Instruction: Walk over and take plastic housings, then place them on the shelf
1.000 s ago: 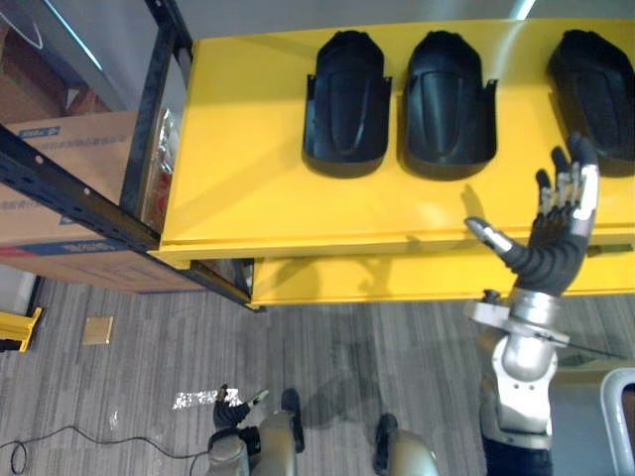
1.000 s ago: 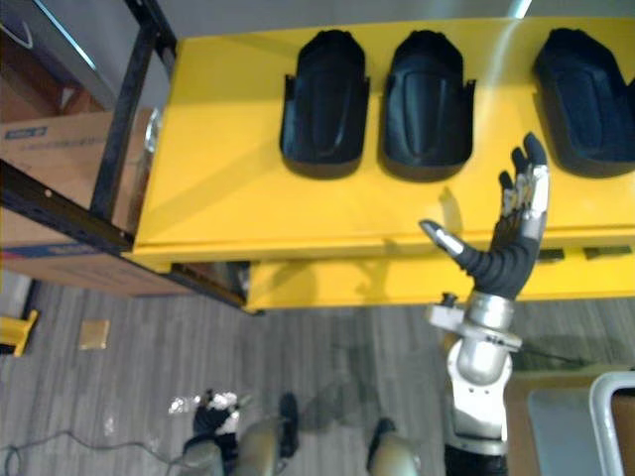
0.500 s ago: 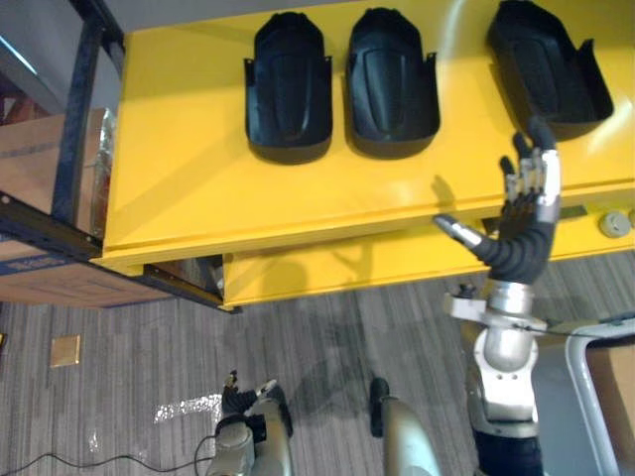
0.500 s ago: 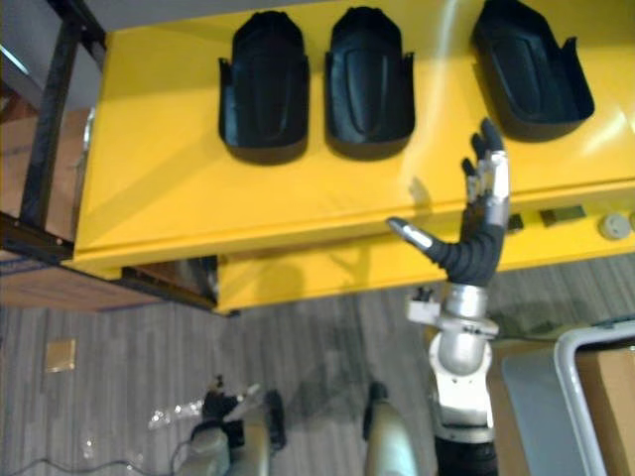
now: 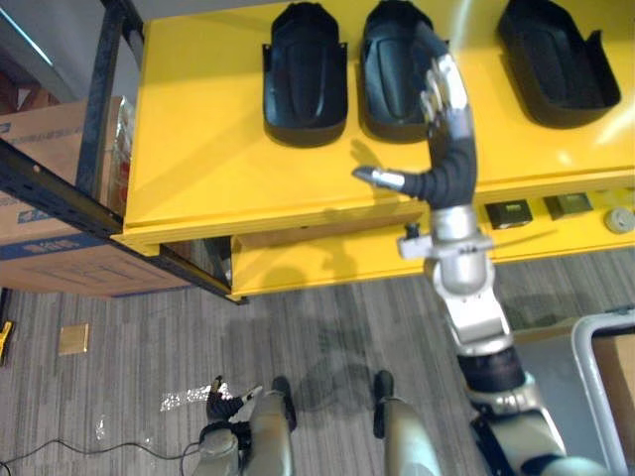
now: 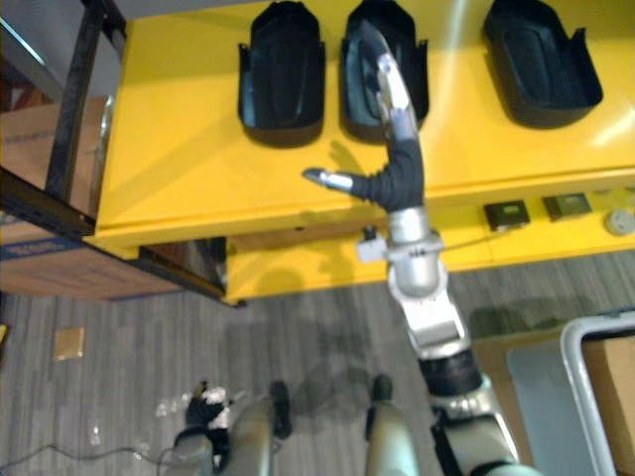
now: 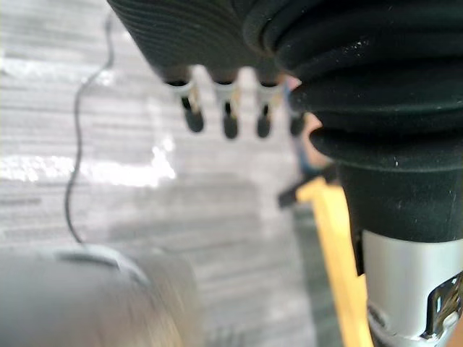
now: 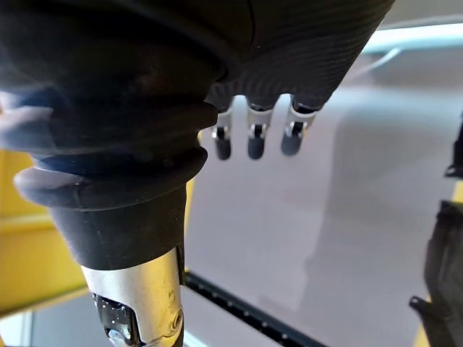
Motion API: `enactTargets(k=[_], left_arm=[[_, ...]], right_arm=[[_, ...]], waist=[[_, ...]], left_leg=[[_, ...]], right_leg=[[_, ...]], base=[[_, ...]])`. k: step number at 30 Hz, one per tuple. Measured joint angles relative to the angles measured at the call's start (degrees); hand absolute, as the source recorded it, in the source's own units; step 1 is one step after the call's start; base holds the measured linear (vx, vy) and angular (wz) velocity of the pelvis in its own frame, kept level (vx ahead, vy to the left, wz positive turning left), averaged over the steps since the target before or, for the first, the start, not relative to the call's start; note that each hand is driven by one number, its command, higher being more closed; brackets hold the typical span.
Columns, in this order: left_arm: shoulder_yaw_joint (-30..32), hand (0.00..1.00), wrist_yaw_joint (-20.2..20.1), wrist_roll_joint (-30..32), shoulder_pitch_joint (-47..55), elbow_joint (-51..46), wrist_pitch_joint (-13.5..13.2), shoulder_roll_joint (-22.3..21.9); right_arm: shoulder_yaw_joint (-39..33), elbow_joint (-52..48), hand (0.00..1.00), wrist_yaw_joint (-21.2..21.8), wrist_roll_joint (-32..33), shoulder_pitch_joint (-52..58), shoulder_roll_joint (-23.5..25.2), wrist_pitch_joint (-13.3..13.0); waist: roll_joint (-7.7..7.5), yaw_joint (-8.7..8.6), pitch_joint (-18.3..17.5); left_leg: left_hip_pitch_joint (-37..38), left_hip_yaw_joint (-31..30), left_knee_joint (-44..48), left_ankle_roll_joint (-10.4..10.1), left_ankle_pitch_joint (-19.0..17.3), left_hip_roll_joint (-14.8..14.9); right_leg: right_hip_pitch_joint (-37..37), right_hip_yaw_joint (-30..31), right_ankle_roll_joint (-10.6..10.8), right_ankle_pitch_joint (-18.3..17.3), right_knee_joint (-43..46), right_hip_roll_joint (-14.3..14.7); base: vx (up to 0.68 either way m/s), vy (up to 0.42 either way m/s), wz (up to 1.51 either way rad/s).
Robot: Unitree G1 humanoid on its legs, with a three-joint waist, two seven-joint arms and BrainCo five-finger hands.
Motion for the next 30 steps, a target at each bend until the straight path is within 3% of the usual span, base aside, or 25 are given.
enactTargets(k=[3,7,14,20,30], left_arm=[[0.55,0.0,-0.04,-0.03,0.02,1.71,0.01,0.79],[1.03,0.0,-0.22,-0.48,0.18,1.99,0.15,0.69],[0.18,0.0,-0.4,-1.29,1.14,1.85,0.18,0.5],[-0.78,0.0,-0.39,-2.27,1.26,-0.53,0.16,0.33],[-4.81,0.0,-0.04,-4.11,-1.27,-1.48,0.19,0.55]], right_arm=[[0.02,7.72,0.0,-0.21,1.05,-7.78,-0.79,1.88],[0.0,14.43,0.0,-0.5,2.16,-16.3,-1.96,3.31],[-0.02,24.64,0.0,-1.28,2.02,-27.79,-2.01,6.28],[-3.66,30.3,0.0,-5.47,0.29,-32.6,0.35,9.19],[-9.99,32.97,0.0,-10.49,-4.8,-39.22,0.33,13.28]], waist=[[0.05,1.22,0.13],[0.49,1.46,0.85],[0.56,4.15,1.13],[0.65,4.46,1.18],[1.79,4.65,1.81]], left_leg=[[-0.24,-0.46,-0.05,0.31,0.24,-0.45],[-0.61,-3.31,-0.87,0.36,1.38,-1.36],[-0.76,-5.43,-3.44,0.08,3.15,-2.46],[-0.77,-5.9,-4.18,-0.22,3.82,-2.54],[-3.7,-6.46,-6.0,-0.8,6.07,-2.64]], right_leg=[[0.4,-0.05,0.09,0.41,-0.73,-0.09],[1.89,-2.7,0.01,0.5,-1.35,-0.97],[2.34,-4.31,-0.01,0.5,-1.5,-1.75],[2.3,-4.63,-0.05,0.47,-1.5,-1.85],[-1.33,-5.69,-0.41,0.25,-0.28,-2.14]], base=[[0.04,0.028,0.1],[0.03,-0.007,0.38],[0.01,-0.018,0.22],[0.0,-0.009,0.03],[-0.03,-0.018,0.06]])
